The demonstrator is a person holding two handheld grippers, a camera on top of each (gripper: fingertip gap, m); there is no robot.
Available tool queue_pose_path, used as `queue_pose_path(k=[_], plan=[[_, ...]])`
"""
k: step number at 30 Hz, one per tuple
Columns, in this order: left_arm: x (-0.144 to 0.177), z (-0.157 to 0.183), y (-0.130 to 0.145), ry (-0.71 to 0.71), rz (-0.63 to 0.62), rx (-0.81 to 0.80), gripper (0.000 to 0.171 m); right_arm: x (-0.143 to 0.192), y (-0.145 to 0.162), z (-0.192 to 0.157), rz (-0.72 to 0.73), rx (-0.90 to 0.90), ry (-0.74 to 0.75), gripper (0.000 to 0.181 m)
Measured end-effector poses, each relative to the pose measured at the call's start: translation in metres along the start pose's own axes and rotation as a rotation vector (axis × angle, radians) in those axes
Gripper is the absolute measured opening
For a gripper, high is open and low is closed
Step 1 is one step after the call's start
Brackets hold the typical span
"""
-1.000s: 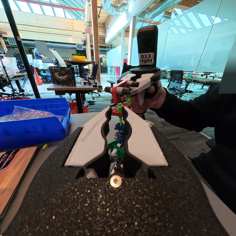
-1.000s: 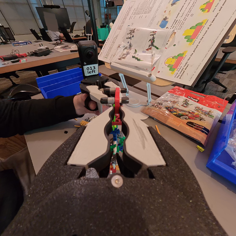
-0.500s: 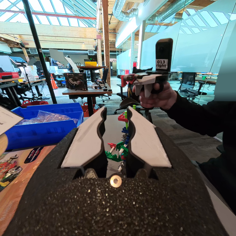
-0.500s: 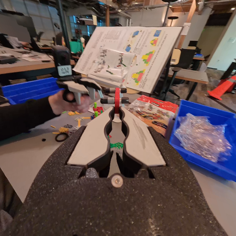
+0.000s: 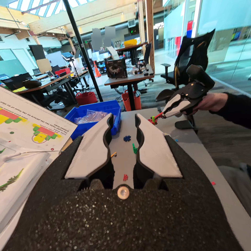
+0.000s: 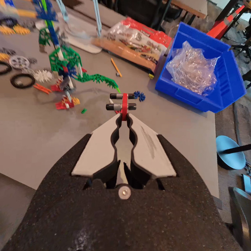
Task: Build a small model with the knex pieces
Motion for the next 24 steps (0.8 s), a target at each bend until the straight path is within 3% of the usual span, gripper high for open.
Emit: queue_pose_path(k=[5,14,24], plan=[[0.001,-0.005,-0.001,0.01,-0.188,-0.085,0.03,-0.016,0.024,0.001,-0.093,0.03,0.006,0.005],[0.021,-0.005,-0.003,-0.002,-0.386,-0.174,0.031,-0.031,0.048,-0.002,-0.164,-0.008,-0.056,0.005],[0.092,-0.004,0.031,-0.03,-0.646,-0.223,0.033,-0.021,0.035,0.0,-0.054,-0.034,-0.086,0.011]])
Point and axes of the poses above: each gripper's, where its closed fingertips meet, x back along the fingers, y out of its underside, z = x × y across the jaws, the point moved 3 cm from there along x, back along the fingers, and after that the axes turned 15 degrees about -x, right-handed, at the moved point
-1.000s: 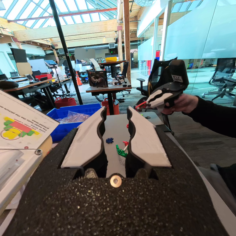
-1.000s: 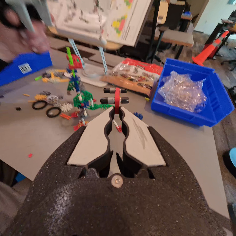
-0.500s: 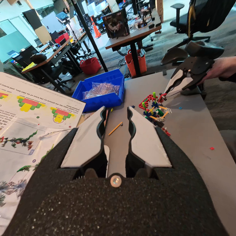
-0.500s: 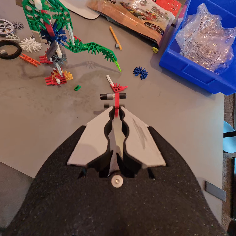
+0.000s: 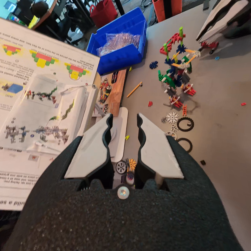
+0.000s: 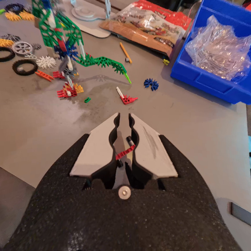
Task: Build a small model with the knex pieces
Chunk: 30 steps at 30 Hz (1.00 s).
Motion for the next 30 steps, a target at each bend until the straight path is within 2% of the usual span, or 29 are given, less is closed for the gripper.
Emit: queue_pose_path(k=[4,10,15,19,23,30], plan=[[0.022,-0.004,0.039,-0.025,-0.078,0.045,0.033,0.011,-0.016,-0.019,0.054,0.062,-0.03,0.028],[0.051,-0.006,0.094,-0.057,-0.184,0.085,0.033,0.02,-0.032,-0.09,0.131,0.183,-0.224,0.03],[0.068,0.005,0.125,-0.013,-0.214,0.077,0.033,0.008,-0.026,-0.145,0.152,0.278,-0.36,0.03],[0.074,0.02,0.145,0.033,-0.255,0.089,0.033,-0.013,-0.011,-0.156,0.081,0.33,-0.329,0.03],[0.078,0.038,0.169,0.078,-0.314,0.101,0.033,-0.029,-0.004,-0.176,0.04,0.317,-0.389,0.03],[0.092,0.053,0.207,0.126,-0.358,0.135,0.034,-0.057,-0.014,-0.205,0.084,0.304,-0.412,0.029]])
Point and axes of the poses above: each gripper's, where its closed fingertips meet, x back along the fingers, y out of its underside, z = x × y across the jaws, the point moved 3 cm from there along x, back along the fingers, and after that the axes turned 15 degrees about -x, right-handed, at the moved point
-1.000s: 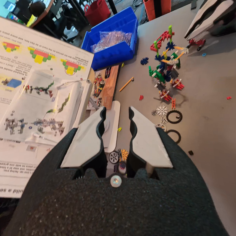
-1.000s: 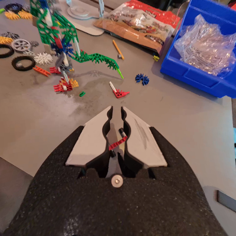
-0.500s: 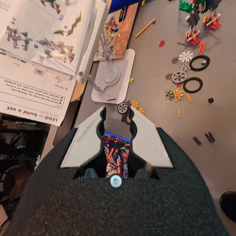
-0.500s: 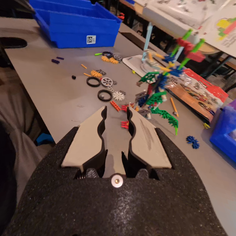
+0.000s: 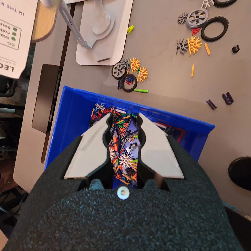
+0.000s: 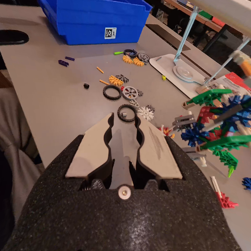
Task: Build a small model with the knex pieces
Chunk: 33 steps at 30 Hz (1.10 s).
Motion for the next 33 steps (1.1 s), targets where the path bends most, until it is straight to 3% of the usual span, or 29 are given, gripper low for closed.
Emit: queue_pose_path(k=[10,16,23,33], plan=[[-0.02,0.02,0.026,0.094,0.026,-0.027,0.035,-0.035,-0.019,-0.027,0.169,0.379,0.043,0.018],[-0.027,0.04,0.021,0.13,0.044,-0.049,0.035,-0.046,-0.025,-0.021,0.239,0.322,0.056,0.017],[-0.04,0.059,0.015,0.184,0.043,-0.087,0.033,-0.037,-0.031,-0.007,0.303,0.268,0.116,0.014],[-0.049,0.065,0.0,0.2,0.097,-0.076,0.029,-0.04,-0.029,-0.006,0.288,0.289,0.128,0.014]])
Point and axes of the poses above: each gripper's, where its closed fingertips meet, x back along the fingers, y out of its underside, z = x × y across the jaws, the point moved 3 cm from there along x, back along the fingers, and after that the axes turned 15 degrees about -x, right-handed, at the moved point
